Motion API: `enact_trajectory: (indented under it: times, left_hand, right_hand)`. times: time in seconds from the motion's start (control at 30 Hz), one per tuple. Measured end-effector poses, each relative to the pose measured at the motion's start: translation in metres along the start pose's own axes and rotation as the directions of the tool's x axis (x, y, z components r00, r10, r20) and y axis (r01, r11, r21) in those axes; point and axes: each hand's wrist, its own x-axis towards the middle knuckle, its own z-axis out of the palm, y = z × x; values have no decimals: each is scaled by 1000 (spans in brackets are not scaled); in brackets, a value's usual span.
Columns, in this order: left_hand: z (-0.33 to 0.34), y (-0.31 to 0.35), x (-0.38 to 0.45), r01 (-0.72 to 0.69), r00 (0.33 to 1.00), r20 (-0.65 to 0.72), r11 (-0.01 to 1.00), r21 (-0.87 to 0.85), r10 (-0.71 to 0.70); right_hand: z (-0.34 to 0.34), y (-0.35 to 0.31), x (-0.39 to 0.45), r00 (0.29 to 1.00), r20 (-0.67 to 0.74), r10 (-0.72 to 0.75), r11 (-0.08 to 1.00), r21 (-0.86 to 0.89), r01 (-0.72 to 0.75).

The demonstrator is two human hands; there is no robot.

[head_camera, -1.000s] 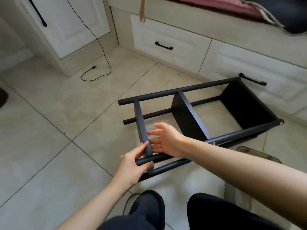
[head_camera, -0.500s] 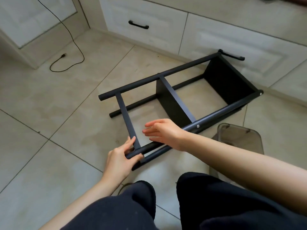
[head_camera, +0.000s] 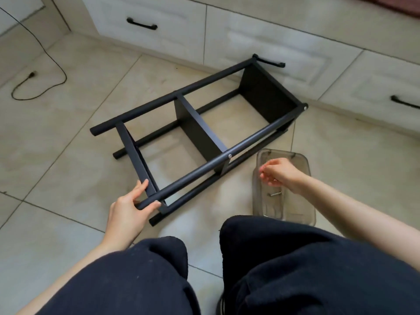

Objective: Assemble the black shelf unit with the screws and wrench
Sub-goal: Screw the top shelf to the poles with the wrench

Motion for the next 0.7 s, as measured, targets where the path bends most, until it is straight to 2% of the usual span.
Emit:
enact_trajectory:
  times: [0.1, 0.17, 0.3, 0.4, 0.47, 0.57, 0.63, 0.7]
  left_hand:
    - [3, 2, -3, 9, 1000, -2, 1000, 8, -9]
    - [5, 3, -4, 14, 1000, -7, 1000, 5, -14]
    - [5, 3, -4, 22, 1000, -18, 1000, 14, -22]
    - [4, 2, -3, 36, 999, -16, 999, -2, -36]
    - [3, 1, -3, 39, 999, -10, 999, -5, -39]
    - [1, 2, -2, 33, 999, -7, 999, 1, -33]
    - [1, 3, -2, 28, 1000, -10, 1000, 3, -28]
    - [0, 2, -2, 32, 999, -15, 999, 10, -32]
  right_hand:
    - [5, 26, 8, 985, 9, 171, 984, -45, -170]
    - [15, 37, 16, 976, 13, 218, 976, -6, -218]
    - [42, 41, 30, 979, -19, 202, 978, 51, -200]
    - [66, 38, 37, 983, 56, 174, 975, 128, -180]
    - [78, 39, 43, 983, 92, 160, 979, 113, -170]
    - [79, 46, 58, 999, 10, 52, 980, -195, -49]
    - [73, 52, 68, 995, -90, -32, 920, -392, -6]
    - [68, 62, 76, 986, -141, -90, 860, -511, 5]
